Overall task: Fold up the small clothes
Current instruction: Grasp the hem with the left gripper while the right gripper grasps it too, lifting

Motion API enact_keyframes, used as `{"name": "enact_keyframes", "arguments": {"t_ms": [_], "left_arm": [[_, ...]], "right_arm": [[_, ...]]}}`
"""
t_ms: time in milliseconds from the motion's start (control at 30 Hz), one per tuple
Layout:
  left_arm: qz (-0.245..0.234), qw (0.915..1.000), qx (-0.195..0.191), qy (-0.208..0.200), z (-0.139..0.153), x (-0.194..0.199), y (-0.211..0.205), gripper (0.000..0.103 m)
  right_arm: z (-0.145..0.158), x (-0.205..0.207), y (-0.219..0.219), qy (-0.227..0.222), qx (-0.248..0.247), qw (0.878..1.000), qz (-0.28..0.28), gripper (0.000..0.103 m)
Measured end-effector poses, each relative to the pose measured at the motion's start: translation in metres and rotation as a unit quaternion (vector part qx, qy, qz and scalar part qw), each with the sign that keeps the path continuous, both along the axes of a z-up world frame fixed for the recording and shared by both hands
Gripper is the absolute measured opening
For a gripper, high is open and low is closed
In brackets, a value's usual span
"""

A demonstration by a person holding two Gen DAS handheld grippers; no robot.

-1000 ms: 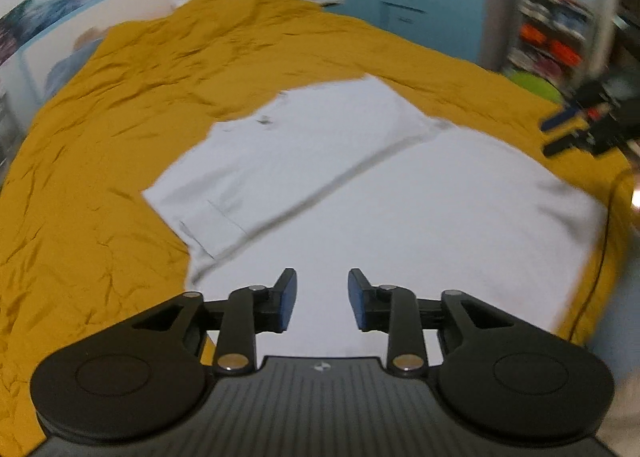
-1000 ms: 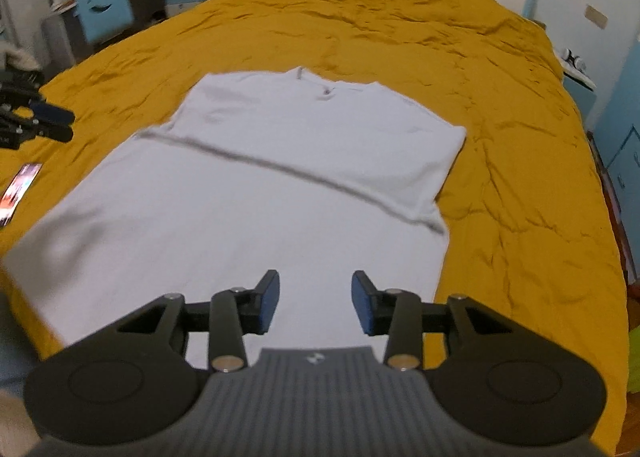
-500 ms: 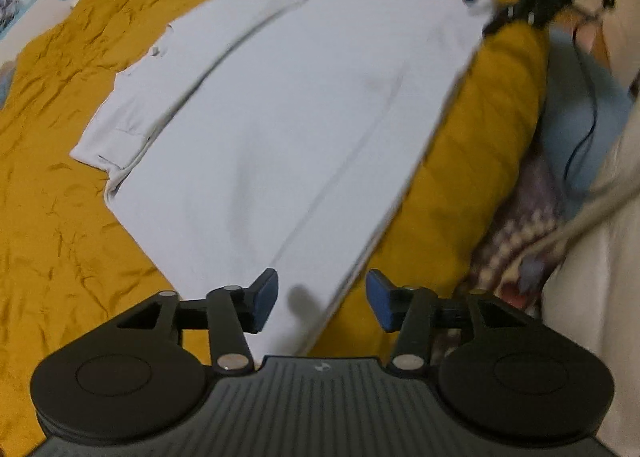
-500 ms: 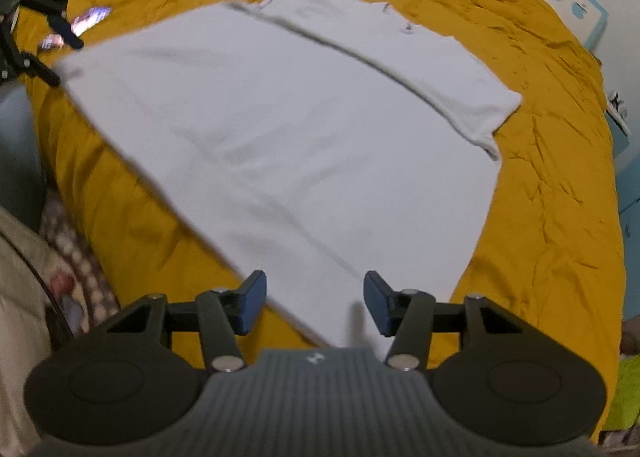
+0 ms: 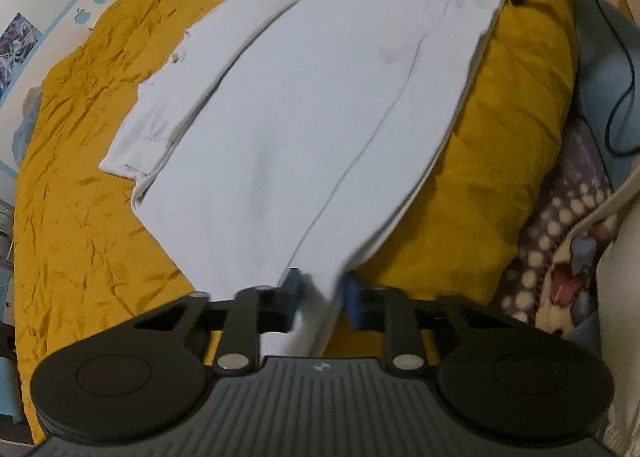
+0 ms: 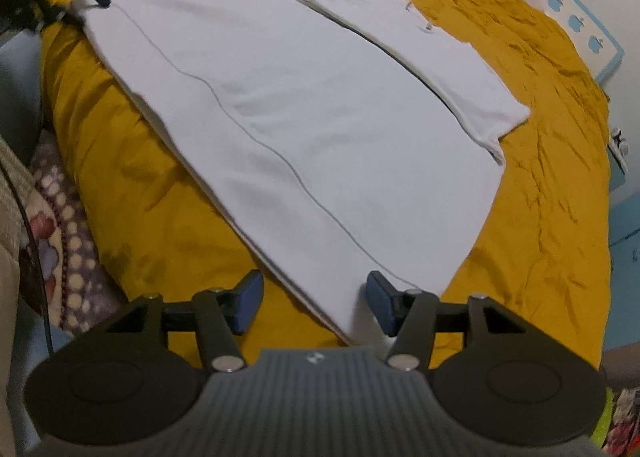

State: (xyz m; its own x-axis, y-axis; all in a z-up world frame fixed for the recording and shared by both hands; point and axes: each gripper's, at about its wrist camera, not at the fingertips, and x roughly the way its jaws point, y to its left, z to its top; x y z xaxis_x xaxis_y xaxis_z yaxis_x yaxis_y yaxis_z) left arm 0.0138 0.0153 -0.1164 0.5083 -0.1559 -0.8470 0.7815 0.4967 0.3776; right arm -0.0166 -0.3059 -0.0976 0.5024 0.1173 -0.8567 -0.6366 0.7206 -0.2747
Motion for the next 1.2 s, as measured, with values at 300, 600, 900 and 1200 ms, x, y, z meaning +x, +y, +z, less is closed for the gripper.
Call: {"name": "enact_keyframes", "arguments": {"t_ms": [300,600,900,1200], "left_arm": [[0.046,0.9958,-0.073,-0.029,0.038,0.016,0.005,0.008],[0.069,0.9919,-0.087,-0.062,0.060,0.025,0.000,0.007],[0.095,0.9858,-0.104,-0.092,0.091,0.047,0.004,0.007],[0.098,0.9743,-0.100,-0.176,0.148,0.114,-0.003,0.007]], "right_arm": [[-0.005,-0.004,0.001,-0.020,-0.052,0.998,0.035,0.048],[0.000,-0.010,0.000,-0.033,-0.087,0.994,0.063,0.001],[0.049,0.006,-0.001,-0.094,-0.098,0.989,0.063,0.000],[0.129,0.080,0.002,-0.200,-0.134,0.970,0.029,0.000]]}}
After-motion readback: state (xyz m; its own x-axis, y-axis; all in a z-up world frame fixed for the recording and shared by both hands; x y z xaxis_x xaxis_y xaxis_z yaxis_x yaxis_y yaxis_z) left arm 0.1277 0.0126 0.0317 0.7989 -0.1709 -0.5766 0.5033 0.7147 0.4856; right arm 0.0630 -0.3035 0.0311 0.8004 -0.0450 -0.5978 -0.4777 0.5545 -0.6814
